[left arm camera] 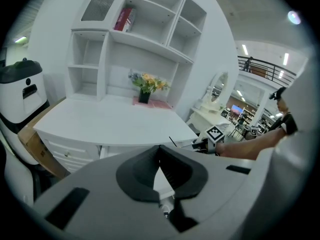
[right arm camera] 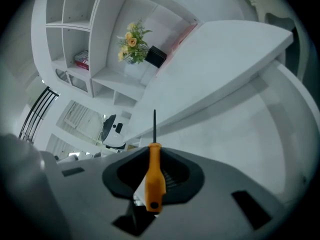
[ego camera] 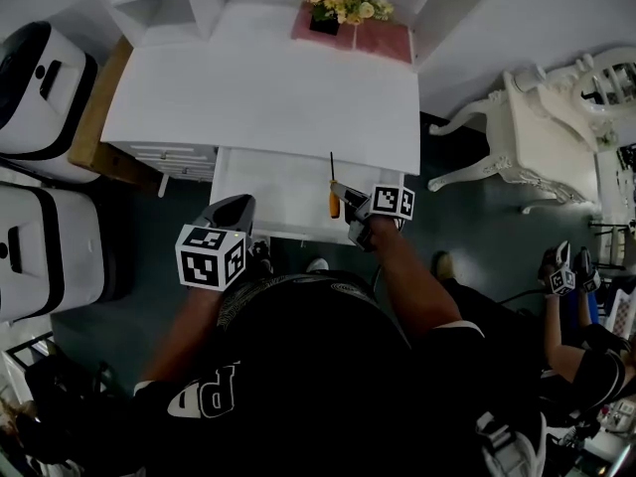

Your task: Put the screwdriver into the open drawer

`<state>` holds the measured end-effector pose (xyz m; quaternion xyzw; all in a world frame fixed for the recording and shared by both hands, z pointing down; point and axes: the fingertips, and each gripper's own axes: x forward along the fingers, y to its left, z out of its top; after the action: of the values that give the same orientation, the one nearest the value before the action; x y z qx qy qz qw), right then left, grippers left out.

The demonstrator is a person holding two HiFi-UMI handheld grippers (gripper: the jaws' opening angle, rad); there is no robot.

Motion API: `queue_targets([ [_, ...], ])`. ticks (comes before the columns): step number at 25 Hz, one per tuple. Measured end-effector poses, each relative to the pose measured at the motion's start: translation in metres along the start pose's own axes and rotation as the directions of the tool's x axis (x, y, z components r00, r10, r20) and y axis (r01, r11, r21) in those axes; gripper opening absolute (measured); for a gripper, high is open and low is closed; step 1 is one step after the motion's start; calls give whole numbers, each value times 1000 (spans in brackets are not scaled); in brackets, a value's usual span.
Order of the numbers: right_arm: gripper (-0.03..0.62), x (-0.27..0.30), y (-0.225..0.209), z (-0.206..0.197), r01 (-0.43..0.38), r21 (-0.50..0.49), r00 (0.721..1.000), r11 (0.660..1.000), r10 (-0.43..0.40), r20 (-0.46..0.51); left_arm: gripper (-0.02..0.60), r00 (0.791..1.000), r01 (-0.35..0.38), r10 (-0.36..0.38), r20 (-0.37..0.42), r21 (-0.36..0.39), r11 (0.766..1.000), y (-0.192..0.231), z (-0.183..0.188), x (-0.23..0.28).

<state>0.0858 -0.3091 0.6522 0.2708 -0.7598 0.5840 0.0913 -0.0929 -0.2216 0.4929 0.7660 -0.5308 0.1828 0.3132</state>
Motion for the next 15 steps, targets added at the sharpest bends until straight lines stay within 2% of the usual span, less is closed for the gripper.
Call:
queue_targets([
  [15, 75, 30, -22, -38, 56, -19, 991, 998, -58, -121, 11, 999, -46, 46, -1, -42, 998, 22, -14, -10],
])
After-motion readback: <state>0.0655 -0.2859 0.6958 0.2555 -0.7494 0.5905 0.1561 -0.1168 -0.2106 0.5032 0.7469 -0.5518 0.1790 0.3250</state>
